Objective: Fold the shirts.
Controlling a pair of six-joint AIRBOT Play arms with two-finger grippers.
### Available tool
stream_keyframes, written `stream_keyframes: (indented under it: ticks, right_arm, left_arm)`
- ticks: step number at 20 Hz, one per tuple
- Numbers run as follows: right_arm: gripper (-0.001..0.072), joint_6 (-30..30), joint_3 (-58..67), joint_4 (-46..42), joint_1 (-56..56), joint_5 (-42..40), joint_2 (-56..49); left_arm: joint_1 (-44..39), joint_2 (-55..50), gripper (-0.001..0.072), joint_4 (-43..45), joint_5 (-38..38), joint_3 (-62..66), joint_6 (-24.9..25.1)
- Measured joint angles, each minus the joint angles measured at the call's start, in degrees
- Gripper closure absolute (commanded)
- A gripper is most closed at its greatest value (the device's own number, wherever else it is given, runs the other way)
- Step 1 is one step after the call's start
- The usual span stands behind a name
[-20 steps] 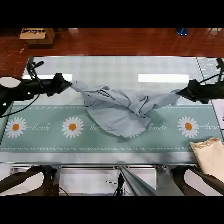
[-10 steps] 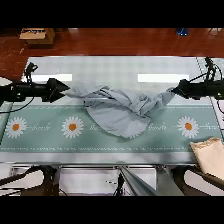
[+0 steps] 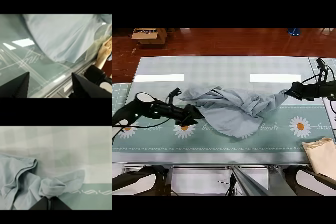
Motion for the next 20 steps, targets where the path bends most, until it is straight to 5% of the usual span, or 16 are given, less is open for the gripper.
stream_keyframes:
  ticks: [6,9,11,12,20]
  right_arm:
    - [0.0688,-0.07,0.00,-0.13,0.00,0.07,0.00]
    - [0.0688,-0.09,0.00,-0.13,0.00,0.24,0.00]
    - [0.0688,-0.13,0.00,-0.13,0.00,0.68,0.00]
    - [0.0688,-0.13,0.00,-0.13,0.00,0.92,0.00]
    - [0.0688,-1.05,-0.02,-0.20,0.00,4.17,1.97]
  left_arm:
    - [-11.69,-3.45,0.0085,-3.89,8.55,-1.20,-2.36]
    - [-15.08,-6.14,0.0142,-8.13,11.85,-1.29,-2.69]
    - [-16.26,-7.19,0.0544,-10.69,15.50,-1.25,-2.84]
    - [-16.52,-7.52,0.0672,-11.37,17.27,-1.25,-2.82]
    - [-16.61,-4.02,0.0694,-18.78,17.75,3.43,6.16]
